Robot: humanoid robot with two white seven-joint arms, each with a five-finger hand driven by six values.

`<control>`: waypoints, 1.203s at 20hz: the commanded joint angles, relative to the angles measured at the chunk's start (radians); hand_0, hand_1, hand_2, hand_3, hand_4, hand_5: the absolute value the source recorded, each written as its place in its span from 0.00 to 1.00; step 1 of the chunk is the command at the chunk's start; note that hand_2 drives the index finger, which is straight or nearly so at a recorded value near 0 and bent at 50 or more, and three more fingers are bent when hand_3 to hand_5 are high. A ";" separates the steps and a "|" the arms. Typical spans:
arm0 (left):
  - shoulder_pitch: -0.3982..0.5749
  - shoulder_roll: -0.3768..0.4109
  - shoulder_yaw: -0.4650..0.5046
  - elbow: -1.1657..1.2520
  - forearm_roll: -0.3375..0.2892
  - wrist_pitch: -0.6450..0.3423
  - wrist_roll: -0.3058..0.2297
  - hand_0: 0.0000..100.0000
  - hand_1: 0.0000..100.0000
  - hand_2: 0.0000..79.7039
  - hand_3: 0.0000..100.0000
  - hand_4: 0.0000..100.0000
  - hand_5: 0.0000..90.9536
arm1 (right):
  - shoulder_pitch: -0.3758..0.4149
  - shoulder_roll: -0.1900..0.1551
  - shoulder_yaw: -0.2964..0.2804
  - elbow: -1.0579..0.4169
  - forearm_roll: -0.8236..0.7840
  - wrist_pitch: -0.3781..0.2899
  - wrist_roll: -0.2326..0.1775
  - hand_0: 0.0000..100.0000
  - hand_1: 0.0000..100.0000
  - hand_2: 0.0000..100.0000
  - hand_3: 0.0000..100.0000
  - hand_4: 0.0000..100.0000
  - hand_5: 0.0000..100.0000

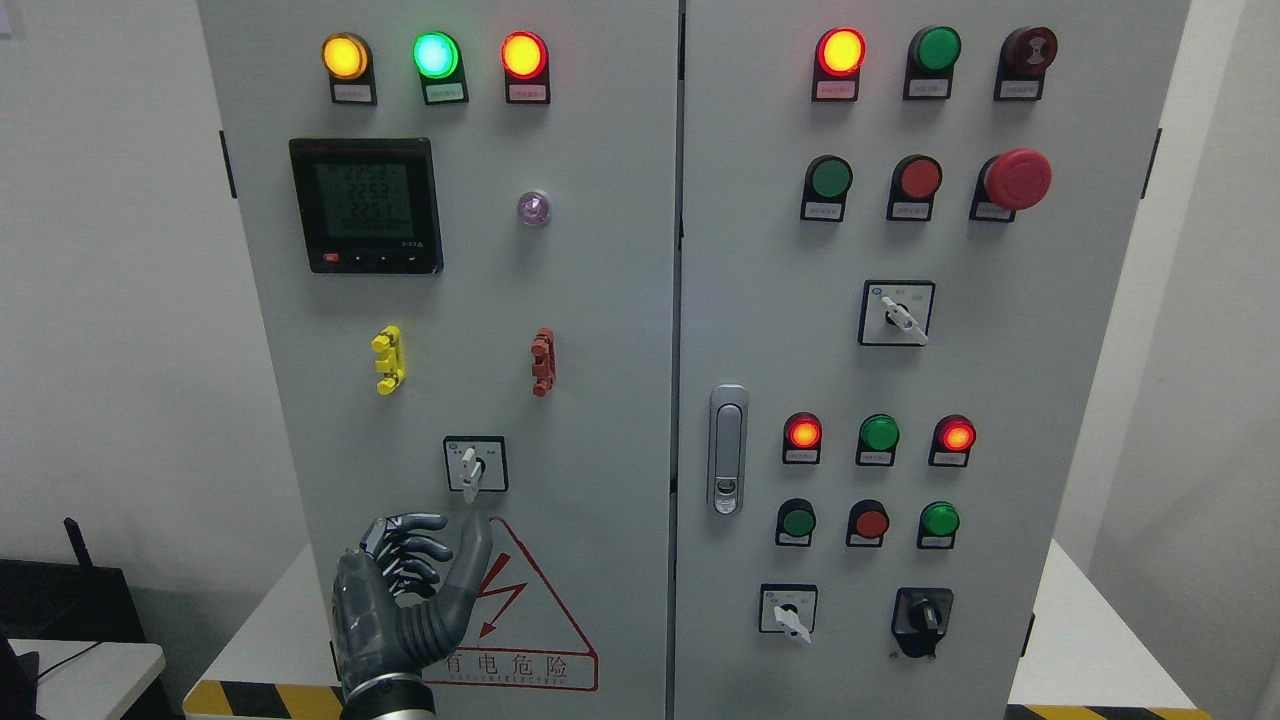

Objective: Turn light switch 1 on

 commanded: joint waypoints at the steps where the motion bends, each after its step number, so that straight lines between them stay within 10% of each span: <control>1: -0.025 -0.006 0.021 0.000 0.000 0.011 -0.002 0.08 0.57 0.60 0.73 0.81 0.81 | 0.000 0.000 0.020 0.000 -0.026 0.000 -0.001 0.12 0.39 0.00 0.00 0.00 0.00; 24: -0.077 -0.006 0.007 0.005 -0.009 0.088 -0.015 0.11 0.59 0.61 0.73 0.82 0.87 | 0.000 0.000 0.020 0.000 -0.026 0.000 -0.001 0.12 0.39 0.00 0.00 0.00 0.00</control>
